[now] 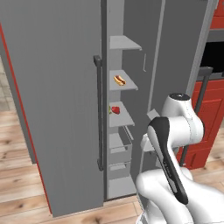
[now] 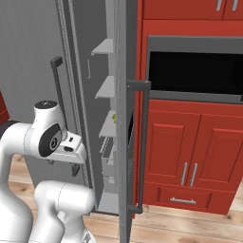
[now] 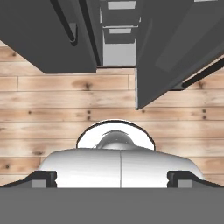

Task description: Store the hot dog in the freezer for long-term storage. Close the freezer door after placing the cooked food.

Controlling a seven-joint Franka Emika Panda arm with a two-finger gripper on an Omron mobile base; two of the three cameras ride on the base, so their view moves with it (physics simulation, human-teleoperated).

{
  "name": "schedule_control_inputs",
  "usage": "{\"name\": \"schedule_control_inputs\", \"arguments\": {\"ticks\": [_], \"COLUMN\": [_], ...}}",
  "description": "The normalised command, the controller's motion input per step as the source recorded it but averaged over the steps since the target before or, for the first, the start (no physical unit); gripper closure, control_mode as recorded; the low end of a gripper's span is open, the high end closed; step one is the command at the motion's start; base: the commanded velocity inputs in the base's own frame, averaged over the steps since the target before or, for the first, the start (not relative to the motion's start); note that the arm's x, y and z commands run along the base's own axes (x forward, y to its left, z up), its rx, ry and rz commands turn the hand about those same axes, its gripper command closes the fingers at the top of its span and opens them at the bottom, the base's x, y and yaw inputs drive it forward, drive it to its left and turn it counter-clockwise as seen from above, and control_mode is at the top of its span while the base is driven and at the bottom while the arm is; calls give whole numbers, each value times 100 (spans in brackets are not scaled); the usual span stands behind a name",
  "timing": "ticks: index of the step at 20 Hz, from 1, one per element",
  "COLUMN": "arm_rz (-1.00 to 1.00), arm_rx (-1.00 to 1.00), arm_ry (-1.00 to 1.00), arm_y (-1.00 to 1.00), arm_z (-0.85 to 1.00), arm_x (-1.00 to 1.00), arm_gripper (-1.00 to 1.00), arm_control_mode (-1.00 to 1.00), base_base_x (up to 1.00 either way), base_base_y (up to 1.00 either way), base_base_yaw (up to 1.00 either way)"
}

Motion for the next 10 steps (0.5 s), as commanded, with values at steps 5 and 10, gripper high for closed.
{"name": "schedule_control_inputs", "arguments": {"ticks": [5,10], "arm_rz": [0,0], "arm_rx": [0,1], "arm_ry": [0,-5], "arm_y": [0,-16], "arm_z": [0,0], "arm_x": [0,-5], "arm_gripper": [-100,-100], "arm_control_mode": [100,-100], "base_base_x": [0,0], "base_base_y": [0,0], "base_base_yaw": [0,0]}}
